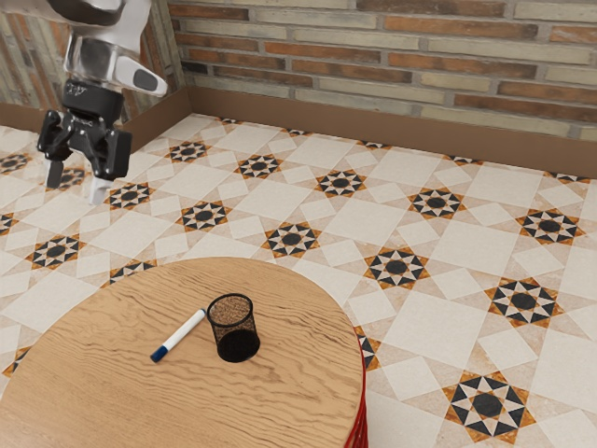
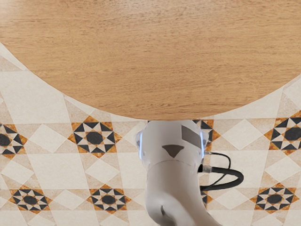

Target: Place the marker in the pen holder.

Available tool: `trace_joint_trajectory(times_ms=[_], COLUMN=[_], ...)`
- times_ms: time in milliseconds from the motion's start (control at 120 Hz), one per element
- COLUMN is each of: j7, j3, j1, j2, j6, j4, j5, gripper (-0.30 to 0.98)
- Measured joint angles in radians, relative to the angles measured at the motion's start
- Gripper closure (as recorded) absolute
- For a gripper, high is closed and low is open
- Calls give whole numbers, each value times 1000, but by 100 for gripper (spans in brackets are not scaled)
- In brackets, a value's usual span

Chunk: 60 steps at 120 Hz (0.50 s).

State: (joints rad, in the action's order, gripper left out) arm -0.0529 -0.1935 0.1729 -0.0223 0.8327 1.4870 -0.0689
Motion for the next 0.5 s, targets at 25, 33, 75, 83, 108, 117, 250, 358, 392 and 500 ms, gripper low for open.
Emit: trace_joint_trajectory(times_ms=[25,33,75,83,108,117,250,358,392,500], j7=[-6,-8,-18,-20,-24,-25,-35,-36,-36,-36], j3=[-2,-2,-3,-3,-4,-4,3,7,7,9], j1=[-4,-6,-13,-14,-18,-20,-55,13,36,49], j2=[4,6,13,14,18,19,79,300,352,411], j6=[77,101,207,226,278,294,471,561,589,687], j4=[25,31,49,51,55,56,61,70,77,152], j5=[-1,-1,0,0,0,1,25,0,-11,-37], gripper=[0,0,0,0,0,0,0,0,0,0])
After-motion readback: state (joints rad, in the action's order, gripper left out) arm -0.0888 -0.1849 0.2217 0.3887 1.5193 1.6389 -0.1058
